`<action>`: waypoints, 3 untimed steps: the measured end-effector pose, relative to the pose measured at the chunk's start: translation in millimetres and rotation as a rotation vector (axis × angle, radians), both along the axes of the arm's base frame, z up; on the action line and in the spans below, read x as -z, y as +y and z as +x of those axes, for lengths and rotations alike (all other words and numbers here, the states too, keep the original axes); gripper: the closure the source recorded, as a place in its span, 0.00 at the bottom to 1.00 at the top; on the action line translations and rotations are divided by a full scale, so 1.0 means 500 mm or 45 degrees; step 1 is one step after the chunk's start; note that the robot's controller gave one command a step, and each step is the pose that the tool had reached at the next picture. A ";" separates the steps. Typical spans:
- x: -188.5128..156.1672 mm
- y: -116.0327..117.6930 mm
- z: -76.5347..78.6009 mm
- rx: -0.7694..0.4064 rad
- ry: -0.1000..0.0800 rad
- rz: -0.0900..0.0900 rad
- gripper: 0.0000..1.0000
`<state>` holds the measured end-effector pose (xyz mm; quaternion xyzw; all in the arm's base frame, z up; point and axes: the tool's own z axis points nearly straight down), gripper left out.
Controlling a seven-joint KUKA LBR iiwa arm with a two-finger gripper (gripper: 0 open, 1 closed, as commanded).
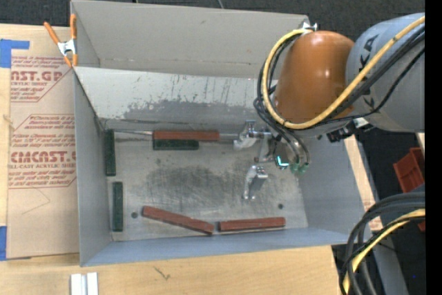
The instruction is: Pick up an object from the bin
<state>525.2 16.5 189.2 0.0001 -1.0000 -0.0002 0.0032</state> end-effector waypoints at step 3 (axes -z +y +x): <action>0.222 0.135 -0.032 0.028 -0.027 0.002 1.00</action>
Offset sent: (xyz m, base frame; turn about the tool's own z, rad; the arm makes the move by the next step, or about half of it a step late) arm -0.0210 0.0329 -0.0929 -0.1872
